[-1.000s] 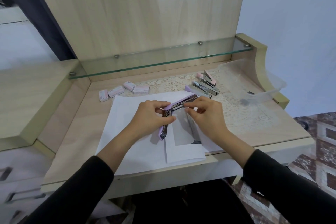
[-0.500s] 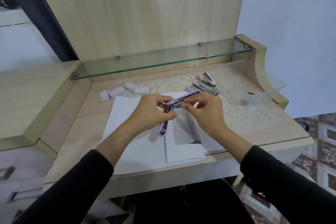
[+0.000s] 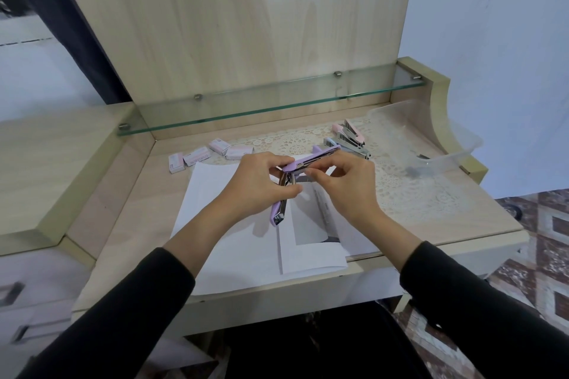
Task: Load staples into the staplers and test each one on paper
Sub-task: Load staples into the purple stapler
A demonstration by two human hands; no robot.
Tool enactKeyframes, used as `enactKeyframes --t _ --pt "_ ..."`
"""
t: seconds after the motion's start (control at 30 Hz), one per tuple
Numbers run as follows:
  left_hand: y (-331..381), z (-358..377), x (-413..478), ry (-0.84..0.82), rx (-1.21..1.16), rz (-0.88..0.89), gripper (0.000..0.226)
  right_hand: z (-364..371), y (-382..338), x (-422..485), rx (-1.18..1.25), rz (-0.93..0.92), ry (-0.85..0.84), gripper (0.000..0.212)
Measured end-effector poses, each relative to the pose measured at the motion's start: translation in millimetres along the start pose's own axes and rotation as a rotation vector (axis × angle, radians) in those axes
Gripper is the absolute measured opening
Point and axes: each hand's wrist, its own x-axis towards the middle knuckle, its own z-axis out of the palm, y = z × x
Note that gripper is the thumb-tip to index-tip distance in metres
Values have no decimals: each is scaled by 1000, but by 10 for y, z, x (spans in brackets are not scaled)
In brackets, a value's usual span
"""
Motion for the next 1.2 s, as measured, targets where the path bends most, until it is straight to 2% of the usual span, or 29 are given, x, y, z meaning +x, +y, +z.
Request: enactKeyframes --t 0.33,0.53,0.63,0.73,0.87,0.93,1.0,1.1,1.2 --pt "-47 4 13 -38 -31 -26 39 -56 29 3 35 19 -104 18" --pt "-114 -52 22 -49 12 -42 32 -94 0 35 88 106 -129 17" --pt "-167 -60 19 -51 59 -39 36 -161 -35 67 158 137 -139 21" --pt "-208 -9 21 -82 106 -22 43 -259 -49 119 180 156 -117 16" --pt "-307 92 40 -169 162 -45 48 -492 4 251 103 154 1 24" --pt "-356 119 31 -195 173 -64 51 -660 53 338 20 145 67 14" --pt "-391 125 18 -186 153 -55 47 -862 120 452 -109 133 131 4" --pt "-418 141 -2 -172 98 -52 48 -1182 206 616 -293 125 219 11" --pt "-454 159 -2 -159 31 -69 49 -1367 301 723 -416 130 222 13"
